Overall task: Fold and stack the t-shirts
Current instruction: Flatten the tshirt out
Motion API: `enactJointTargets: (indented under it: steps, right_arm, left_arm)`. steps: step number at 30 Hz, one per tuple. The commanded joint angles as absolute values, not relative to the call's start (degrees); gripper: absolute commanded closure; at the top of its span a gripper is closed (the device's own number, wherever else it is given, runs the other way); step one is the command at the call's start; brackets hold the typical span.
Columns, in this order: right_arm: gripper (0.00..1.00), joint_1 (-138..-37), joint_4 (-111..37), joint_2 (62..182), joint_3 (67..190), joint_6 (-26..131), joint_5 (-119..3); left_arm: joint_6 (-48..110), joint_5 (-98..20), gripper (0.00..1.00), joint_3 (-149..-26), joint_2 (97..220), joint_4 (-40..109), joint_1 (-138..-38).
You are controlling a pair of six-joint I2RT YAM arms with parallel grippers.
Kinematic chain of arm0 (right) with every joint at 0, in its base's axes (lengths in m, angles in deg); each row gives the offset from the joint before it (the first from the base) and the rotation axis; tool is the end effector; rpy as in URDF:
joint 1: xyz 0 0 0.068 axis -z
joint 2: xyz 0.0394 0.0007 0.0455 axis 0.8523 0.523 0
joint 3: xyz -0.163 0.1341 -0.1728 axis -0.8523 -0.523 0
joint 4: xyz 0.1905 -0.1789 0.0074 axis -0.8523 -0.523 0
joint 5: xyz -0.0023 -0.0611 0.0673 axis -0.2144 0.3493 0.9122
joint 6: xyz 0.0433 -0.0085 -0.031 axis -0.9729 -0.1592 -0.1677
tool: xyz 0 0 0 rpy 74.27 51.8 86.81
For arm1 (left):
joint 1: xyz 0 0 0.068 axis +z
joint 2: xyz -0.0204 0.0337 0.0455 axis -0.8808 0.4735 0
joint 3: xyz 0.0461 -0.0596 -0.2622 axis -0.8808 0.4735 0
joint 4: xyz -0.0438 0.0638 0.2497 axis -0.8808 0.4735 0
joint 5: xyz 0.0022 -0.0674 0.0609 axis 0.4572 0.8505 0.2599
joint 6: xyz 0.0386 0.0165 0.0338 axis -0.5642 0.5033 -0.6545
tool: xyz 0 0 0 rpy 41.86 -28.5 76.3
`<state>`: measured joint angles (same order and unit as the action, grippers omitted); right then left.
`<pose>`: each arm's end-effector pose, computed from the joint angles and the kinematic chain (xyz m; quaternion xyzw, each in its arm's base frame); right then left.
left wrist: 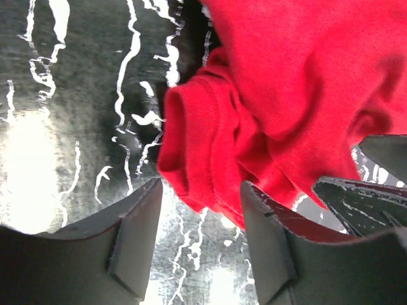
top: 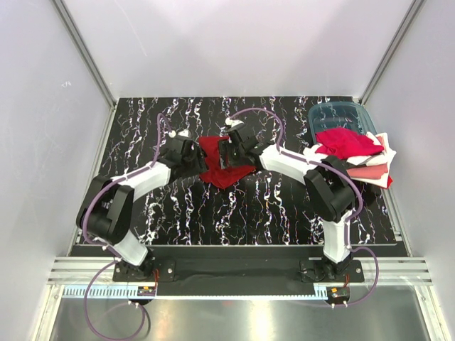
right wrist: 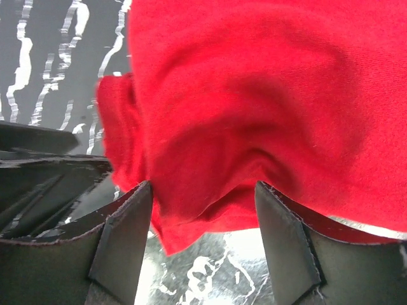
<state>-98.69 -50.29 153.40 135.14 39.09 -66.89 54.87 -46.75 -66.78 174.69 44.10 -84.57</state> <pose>0.3372 0.2844 0.2088 -0.1556 0.9085 0.1884 0.3391 0.3020 -0.1275 0.1868 -0.1036 0.9245 -0.1839 0.3176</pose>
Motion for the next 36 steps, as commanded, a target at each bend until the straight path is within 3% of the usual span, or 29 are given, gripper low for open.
enactJointTargets:
  steps: [1,3,9,13,14,16,20,21,24,29,34,36]
  right_arm:
    - [0.29,-98.63,-50.51,155.32,138.14,40.09,-69.54]
    - [0.29,-98.63,-50.77,156.47,138.93,40.09,-69.54]
    - [0.33,-98.72,-49.64,156.30,138.14,39.48,-68.41]
    - [0.35,-98.63,-49.10,156.21,137.96,39.22,-67.35]
    - [0.37,-98.72,-49.19,156.47,138.05,39.22,-67.26]
    - [0.42,-98.72,-49.72,156.91,138.58,39.13,-67.17]
    - [0.71,-98.72,-53.05,157.18,140.95,39.57,-68.83]
    - [0.83,-98.63,-53.50,156.56,141.04,39.57,-71.80]
    - [1.00,-97.76,-54.03,152.35,138.94,38.52,-77.51]
    - [1.00,-89.25,-50.43,139.98,129.90,30.97,-78.68]
    - [1.00,-77.20,-40.96,125.82,109.96,13.39,-80.97]
    - [0.75,-76.31,-36.82,120.62,105.03,13.63,-81.23]
  left_arm:
    - [54.36,-50.05,0.42,-70.90,177.19,44.12,-84.77]
    - [54.01,-50.32,0.42,-72.31,179.56,45.44,-84.77]
    - [53.48,-47.95,0.57,-74.51,183.70,42.81,-84.77]
    - [53.40,-45.66,0.83,-76.62,187.13,43.16,-84.77]
    - [53.40,-45.57,1.00,-76.54,187.22,43.16,-84.77]
    - [53.48,-46.35,1.00,-75.84,185.74,42.81,-84.77]
    - [53.66,-47.15,1.00,-72.94,180.73,41.40,-84.77]
    - [53.66,-47.06,1.00,-72.41,179.15,41.40,-84.85]
    - [53.83,-48.65,1.00,-71.97,177.21,42.45,-84.15]
    - [56.11,-44.61,1.00,-66.71,172.21,40.27,-78.89]
    - [60.95,-42.49,1.00,-57.04,161.92,33.06,-71.76]
    - [61.31,-43.46,1.00,-55.71,159.12,33.14,-71.49]
